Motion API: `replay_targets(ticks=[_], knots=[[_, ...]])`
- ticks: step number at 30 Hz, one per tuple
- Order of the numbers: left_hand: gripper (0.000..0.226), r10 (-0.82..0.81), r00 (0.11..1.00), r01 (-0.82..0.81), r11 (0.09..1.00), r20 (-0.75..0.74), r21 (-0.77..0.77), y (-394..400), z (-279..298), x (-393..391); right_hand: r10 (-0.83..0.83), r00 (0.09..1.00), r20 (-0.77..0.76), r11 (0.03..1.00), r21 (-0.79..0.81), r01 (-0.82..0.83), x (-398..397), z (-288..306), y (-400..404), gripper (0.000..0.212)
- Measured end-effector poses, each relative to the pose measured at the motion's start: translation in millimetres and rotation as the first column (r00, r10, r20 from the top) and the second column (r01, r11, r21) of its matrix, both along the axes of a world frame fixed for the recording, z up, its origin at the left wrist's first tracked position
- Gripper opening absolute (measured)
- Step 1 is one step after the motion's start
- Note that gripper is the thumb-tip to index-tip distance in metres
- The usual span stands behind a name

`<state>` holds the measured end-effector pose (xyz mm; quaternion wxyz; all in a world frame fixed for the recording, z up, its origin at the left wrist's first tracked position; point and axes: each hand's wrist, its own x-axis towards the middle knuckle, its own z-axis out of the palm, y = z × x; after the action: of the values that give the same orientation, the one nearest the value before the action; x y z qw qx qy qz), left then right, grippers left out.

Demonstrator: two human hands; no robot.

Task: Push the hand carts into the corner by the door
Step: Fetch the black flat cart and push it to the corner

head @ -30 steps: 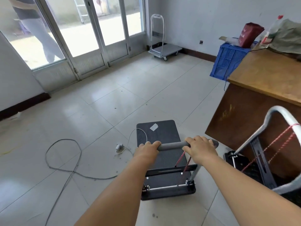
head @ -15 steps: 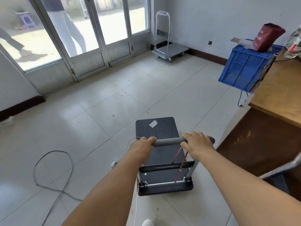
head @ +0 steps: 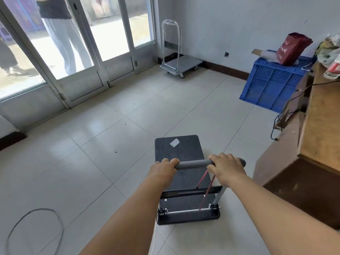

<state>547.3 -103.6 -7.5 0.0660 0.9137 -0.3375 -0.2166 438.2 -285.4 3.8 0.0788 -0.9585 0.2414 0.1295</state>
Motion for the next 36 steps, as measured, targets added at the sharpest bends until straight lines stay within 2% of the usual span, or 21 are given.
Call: replay_targets(ticks=[6,9,16,23,36], knots=[[0.035,-0.012,0.994,0.013,1.000,0.105,-0.009,-72.1,-2.6,61.1,0.019,0.999,0.029,1.000,0.004,-0.019,64.7,-2.5,-67.5,0.034],[0.038,-0.004,0.998,0.005,1.000,0.065,-0.009,-104.3,-1.9,86.0,0.050,0.998,0.035,0.999,0.016,-0.051,96.0,-0.9,-102.6,0.032],[0.033,-0.012,0.995,0.011,1.000,0.103,0.019,-171.0,-5.3,158.1,0.081,0.997,0.015,0.997,0.001,-0.081,172.3,-1.1,-167.0,0.034],[0.030,-0.008,0.999,0.008,1.000,0.033,0.015,-220.6,-4.0,247.6,0.051,0.998,0.034,0.999,-0.004,-0.051,251.4,-7.3,-212.9,0.031],[0.030,-0.090,0.995,0.089,0.995,0.046,0.038,-317.3,-3.7,429.4,-0.021,1.000,0.006,1.000,0.002,0.021,424.6,-4.2,-302.4,0.033]])
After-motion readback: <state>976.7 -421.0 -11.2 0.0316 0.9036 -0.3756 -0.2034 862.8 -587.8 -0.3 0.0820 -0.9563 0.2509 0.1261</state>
